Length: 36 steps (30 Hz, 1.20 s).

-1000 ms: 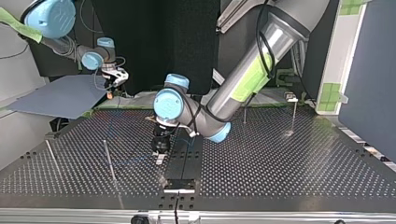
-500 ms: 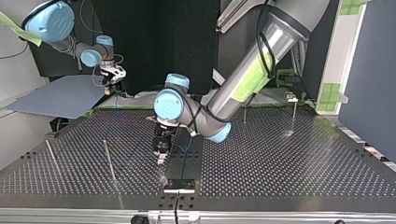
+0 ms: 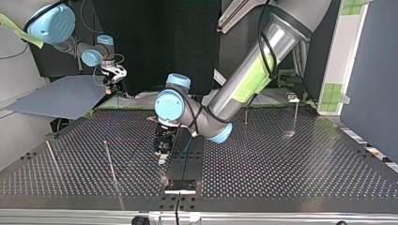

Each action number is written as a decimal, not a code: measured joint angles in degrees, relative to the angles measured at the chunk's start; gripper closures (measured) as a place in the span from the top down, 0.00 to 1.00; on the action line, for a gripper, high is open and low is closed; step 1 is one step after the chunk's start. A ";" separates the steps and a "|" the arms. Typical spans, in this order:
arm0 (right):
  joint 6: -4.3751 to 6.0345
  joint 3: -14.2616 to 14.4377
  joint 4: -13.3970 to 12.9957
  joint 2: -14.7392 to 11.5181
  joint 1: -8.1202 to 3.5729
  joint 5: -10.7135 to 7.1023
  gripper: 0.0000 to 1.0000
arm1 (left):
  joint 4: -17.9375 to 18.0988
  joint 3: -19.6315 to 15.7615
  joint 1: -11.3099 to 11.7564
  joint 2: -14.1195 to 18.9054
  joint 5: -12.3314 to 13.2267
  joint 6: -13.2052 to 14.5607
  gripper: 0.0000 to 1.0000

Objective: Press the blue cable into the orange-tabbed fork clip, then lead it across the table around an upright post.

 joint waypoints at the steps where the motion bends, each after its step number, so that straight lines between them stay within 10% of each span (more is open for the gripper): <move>1: -0.07 -0.09 0.02 0.01 0.00 0.00 0.00 | -0.22 0.00 0.01 0.00 0.01 -0.01 0.91; 36: -0.82 -0.48 1.18 0.04 0.57 0.09 0.00 | -18.88 0.02 1.00 0.18 4.60 -2.32 0.91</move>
